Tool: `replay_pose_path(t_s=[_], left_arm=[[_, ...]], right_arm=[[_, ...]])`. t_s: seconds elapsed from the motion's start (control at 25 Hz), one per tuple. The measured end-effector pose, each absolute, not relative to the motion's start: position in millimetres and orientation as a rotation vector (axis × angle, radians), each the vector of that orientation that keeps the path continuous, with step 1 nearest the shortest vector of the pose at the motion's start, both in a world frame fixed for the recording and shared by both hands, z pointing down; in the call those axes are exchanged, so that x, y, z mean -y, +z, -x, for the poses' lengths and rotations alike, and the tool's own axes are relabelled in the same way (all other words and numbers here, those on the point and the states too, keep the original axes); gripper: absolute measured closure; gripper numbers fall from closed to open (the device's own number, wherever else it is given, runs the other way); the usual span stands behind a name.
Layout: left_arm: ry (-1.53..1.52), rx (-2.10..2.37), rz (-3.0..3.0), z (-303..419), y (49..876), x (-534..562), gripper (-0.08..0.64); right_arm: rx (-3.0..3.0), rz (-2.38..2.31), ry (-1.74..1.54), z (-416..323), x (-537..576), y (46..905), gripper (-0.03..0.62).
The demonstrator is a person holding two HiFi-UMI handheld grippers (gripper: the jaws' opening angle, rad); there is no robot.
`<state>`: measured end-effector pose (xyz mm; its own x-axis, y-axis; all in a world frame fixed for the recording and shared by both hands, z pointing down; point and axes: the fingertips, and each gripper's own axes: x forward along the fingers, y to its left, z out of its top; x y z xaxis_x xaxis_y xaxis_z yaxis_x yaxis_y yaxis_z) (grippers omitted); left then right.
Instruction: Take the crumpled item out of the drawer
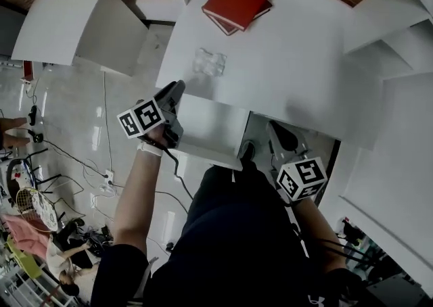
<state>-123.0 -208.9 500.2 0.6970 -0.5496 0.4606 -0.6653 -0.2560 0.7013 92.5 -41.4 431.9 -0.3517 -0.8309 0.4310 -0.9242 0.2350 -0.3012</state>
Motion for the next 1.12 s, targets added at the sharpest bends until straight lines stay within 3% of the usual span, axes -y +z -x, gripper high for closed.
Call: replay_pose_path(t_s=[1.12], left_arm=[[0.084, 1.379, -2.392, 144, 312, 124, 0.42]], right_arm=[[2.581, -1.659, 0.28, -83, 110, 311, 0.589]])
